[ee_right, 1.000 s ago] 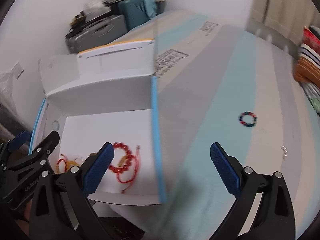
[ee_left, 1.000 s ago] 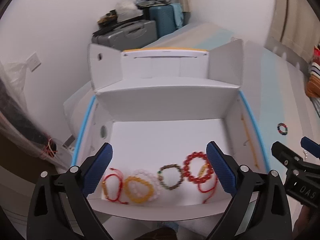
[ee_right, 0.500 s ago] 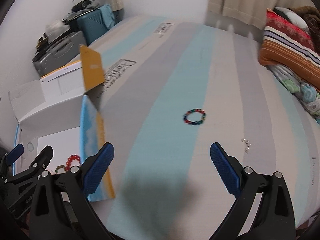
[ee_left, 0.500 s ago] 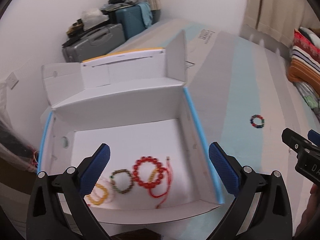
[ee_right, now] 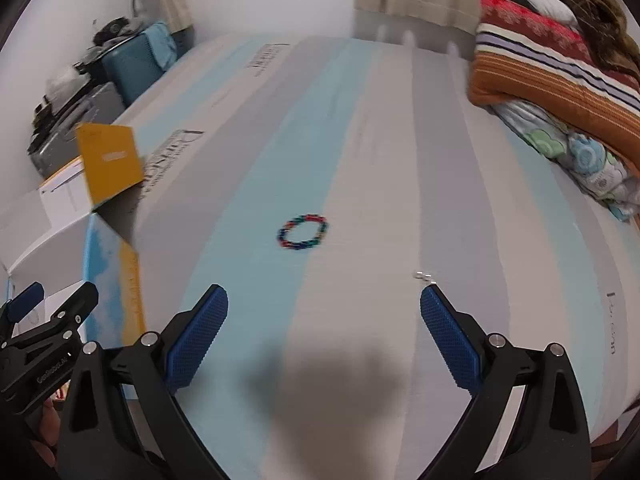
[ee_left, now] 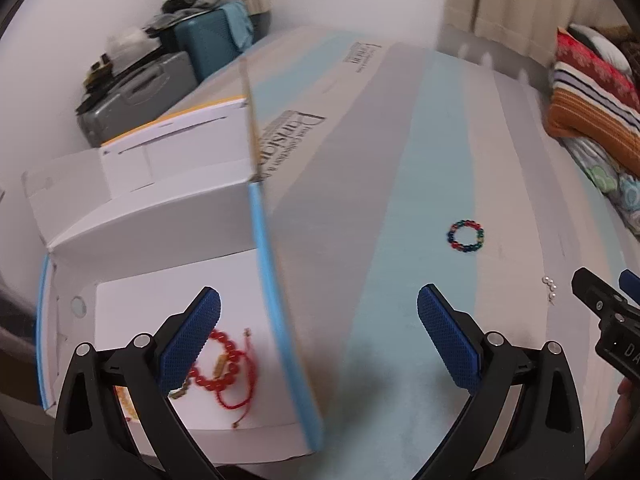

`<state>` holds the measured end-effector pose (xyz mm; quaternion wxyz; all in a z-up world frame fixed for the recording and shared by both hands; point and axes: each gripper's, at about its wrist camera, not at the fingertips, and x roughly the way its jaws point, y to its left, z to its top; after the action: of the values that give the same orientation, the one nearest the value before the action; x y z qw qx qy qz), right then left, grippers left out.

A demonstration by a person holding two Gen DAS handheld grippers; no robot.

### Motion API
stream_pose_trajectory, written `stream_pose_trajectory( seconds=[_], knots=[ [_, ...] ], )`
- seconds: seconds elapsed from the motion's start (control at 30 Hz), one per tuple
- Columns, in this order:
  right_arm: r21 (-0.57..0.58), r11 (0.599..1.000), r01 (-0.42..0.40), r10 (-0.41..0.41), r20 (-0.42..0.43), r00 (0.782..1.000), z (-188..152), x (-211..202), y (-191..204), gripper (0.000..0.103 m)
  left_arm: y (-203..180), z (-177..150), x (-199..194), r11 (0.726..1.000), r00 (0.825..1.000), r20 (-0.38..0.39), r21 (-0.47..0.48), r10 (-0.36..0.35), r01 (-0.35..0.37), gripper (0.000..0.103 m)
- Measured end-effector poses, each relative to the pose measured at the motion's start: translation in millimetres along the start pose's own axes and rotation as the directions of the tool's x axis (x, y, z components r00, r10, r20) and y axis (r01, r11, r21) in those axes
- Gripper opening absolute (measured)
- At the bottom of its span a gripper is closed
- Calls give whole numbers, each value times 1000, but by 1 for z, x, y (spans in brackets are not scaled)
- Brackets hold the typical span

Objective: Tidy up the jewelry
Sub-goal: 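Move both open tools back over the multicolour bracelet and pearl earrings, then grasp the multicolour bead bracelet with the left tool while the right tool grasps the pearl earrings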

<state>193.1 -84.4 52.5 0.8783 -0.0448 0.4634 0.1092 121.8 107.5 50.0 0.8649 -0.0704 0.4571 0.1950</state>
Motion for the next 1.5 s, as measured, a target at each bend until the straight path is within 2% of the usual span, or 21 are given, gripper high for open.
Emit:
stream_pose_trajectory(
  seconds=[0.33, 0.43, 0.6, 0.73, 0.87, 1.13, 1.3, 1.5],
  knots=[
    [49, 997, 65, -63, -32, 997, 6, 35, -60, 93, -61, 23, 32, 996, 998, -16, 72, -56, 57, 97],
    [45, 991, 123, -122, -24, 992, 5, 50, -72, 93, -83, 30, 48, 992, 997, -27, 97, -79, 81, 97],
    [71, 993, 90, -84, -88, 993, 5, 81, -92, 93, -114, 35, 74, 985, 997, -41, 155, -70, 76, 97],
    [80, 993, 84, -74, -126, 989, 5, 102, -102, 93, -134, 37, 98, 981, 995, -64, 175, -76, 86, 97],
    [119, 992, 52, -31, -170, 985, 4, 125, -115, 93, -152, 41, 126, 978, 991, -94, 177, -93, 108, 97],
    [153, 987, 58, -18, -249, 968, 0, 163, -135, 83, -175, 46, 183, 976, 986, -121, 167, -118, 138, 97],
    [158, 985, 63, -14, -293, 956, -6, 182, -135, 73, -182, 42, 217, 979, 983, -165, 170, -83, 112, 97],
    [139, 988, 74, -27, -319, 947, -10, 194, -129, 63, -185, 43, 228, 978, 986, -147, 185, -73, 100, 97]
  ],
)
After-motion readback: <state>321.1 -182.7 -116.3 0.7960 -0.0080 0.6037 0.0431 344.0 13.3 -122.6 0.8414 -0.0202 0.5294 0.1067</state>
